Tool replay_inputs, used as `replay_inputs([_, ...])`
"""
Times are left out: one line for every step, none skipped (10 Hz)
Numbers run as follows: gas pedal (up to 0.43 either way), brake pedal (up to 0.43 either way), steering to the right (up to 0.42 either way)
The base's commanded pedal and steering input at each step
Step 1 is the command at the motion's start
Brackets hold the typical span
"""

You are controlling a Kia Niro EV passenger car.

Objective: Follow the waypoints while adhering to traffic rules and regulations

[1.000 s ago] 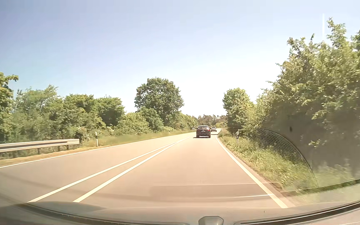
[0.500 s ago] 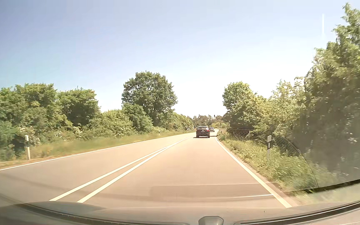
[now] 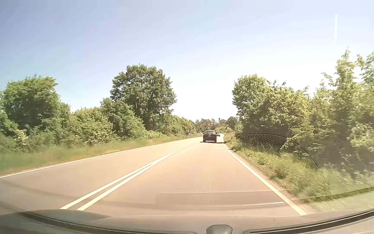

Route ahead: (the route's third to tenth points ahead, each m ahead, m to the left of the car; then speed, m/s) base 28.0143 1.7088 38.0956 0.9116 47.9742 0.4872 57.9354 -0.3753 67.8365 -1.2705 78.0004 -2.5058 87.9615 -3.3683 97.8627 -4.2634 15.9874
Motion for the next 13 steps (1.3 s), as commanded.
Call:
replay_inputs([0.028, 0.030, 0.012])
replay_inputs([0.028, 0.030, 0.012])
replay_inputs([0.028, 0.030, 0.012])
replay_inputs([0.028, 0.030, 0.012])
replay_inputs([0.028, 0.030, 0.011])
replay_inputs([0.028, 0.030, 0.011])
replay_inputs([0.028, 0.030, 0.011])
replay_inputs([0.028, 0.030, 0.011])
replay_inputs([0.028, 0.030, 0.011])
replay_inputs([0.028, 0.030, 0.010])
replay_inputs([0.028, 0.030, 0.010])
replay_inputs([0.028, 0.030, 0.009])
replay_inputs([0.028, 0.030, 0.009])
